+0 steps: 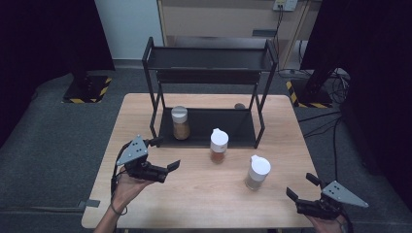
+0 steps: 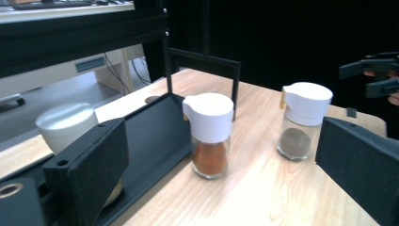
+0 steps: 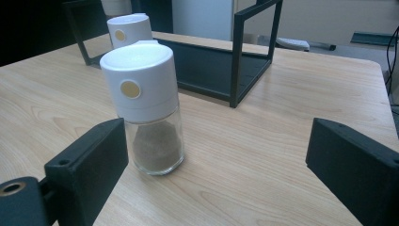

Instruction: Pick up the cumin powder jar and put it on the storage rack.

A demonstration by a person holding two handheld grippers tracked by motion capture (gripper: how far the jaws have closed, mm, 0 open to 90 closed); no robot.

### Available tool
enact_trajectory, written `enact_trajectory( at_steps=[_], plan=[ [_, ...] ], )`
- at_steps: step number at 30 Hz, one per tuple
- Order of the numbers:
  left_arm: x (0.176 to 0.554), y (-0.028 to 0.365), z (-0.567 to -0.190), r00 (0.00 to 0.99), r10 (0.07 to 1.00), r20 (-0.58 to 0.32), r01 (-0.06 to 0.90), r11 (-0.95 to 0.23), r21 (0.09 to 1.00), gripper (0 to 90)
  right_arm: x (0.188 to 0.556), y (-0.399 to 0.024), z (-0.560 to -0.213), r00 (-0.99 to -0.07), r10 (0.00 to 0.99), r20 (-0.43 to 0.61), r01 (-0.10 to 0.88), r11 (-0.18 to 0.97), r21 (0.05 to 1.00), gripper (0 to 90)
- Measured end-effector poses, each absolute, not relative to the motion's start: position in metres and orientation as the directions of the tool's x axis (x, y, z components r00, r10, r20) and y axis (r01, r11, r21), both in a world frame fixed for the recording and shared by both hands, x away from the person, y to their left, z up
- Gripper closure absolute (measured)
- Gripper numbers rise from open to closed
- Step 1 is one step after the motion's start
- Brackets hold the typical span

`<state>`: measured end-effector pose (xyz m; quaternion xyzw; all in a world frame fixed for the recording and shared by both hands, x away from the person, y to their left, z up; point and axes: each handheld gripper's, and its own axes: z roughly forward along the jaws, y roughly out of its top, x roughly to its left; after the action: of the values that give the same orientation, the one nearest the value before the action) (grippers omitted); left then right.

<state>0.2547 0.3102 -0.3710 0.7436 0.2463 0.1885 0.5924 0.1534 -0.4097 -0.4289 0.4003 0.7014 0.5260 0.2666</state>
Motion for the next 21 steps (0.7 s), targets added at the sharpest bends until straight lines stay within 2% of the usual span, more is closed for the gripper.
enact_trajectory(
  at_steps=[11,21],
  plan=[
    [0.238,0.321,-0.401,0.790,0.613,-0.015,0.142,-0.159,0.977,2.6,0.154,-0.409,-0.429,-0.537,0.843,0.047,0.283,0.127,0.951,6.6],
    [0.233,0.331,-0.425,0.775,0.631,-0.046,0.183,-0.154,0.971,2.5,0.154,-0.409,-0.429,-0.536,0.843,0.046,0.283,0.128,0.950,6.6]
  ],
)
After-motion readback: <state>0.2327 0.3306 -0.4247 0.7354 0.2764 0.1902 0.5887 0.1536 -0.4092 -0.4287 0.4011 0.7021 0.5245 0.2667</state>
